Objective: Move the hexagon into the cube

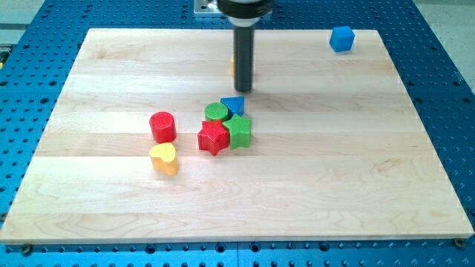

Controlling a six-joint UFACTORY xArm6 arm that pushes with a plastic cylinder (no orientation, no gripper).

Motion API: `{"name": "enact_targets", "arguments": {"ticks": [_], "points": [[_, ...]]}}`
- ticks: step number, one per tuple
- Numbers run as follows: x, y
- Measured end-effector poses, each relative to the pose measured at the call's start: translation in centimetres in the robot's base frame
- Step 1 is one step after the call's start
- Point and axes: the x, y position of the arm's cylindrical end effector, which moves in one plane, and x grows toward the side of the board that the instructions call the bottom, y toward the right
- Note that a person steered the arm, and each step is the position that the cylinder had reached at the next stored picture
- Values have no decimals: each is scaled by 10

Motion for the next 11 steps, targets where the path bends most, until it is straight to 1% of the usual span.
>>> {"name": "enact_targets", "arguments": {"ticks": [1, 2, 3, 4, 5, 6, 7, 8, 9, 10, 11], "points": [[8, -67], [-3, -120], [-21, -62], [-34, 19], [-39, -7], [-56, -21], [-74, 50], [-78, 81], [-76, 63], [-76, 110], [-76, 130]]}}
